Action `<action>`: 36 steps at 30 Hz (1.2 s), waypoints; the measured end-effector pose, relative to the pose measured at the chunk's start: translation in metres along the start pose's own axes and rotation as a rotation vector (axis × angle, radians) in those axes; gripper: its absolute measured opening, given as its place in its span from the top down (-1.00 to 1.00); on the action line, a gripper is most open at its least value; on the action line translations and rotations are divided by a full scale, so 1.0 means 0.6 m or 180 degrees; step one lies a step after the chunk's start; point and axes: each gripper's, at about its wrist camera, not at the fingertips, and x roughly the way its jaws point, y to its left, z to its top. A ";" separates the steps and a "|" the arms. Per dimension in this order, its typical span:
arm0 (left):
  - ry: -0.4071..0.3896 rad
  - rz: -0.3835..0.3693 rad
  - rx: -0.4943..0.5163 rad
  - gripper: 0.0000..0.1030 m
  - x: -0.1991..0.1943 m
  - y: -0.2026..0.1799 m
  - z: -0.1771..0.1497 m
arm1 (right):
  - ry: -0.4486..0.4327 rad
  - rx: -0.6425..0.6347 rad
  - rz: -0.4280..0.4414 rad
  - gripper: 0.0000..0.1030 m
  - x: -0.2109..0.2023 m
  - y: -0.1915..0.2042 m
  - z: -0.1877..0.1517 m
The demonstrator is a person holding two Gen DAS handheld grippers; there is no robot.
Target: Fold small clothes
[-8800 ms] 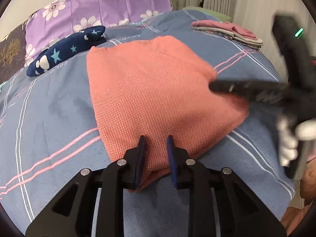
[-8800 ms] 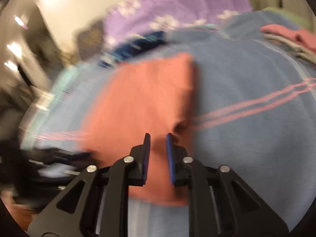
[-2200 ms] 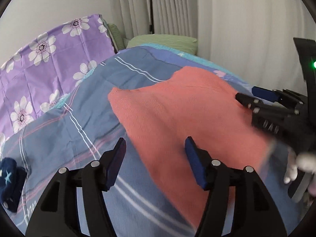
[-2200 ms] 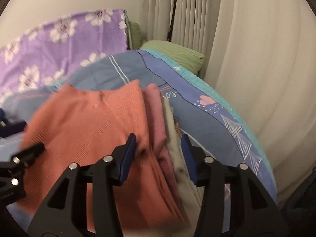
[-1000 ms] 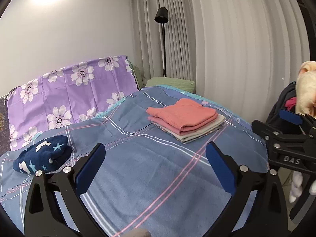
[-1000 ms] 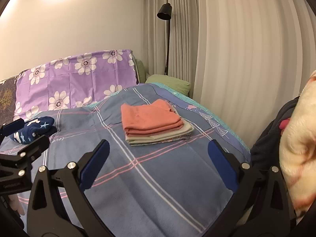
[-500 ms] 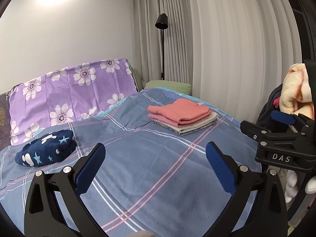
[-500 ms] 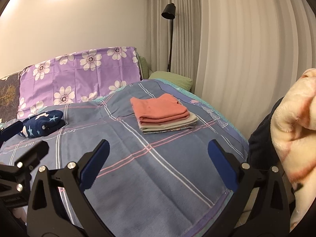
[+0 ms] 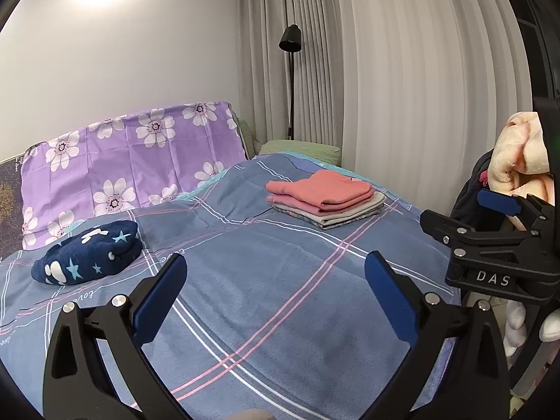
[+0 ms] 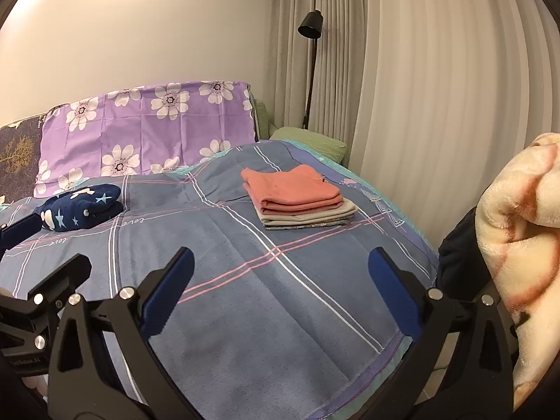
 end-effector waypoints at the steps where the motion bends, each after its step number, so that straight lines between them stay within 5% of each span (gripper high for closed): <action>1: 0.0001 0.0007 0.0000 -0.97 -0.001 0.001 0.000 | -0.0003 -0.0009 0.0001 -0.96 -0.001 0.002 0.000; 36: 0.0052 0.0022 0.0001 -0.97 0.008 0.001 -0.010 | 0.0032 0.0026 -0.0021 -0.96 0.003 0.009 -0.008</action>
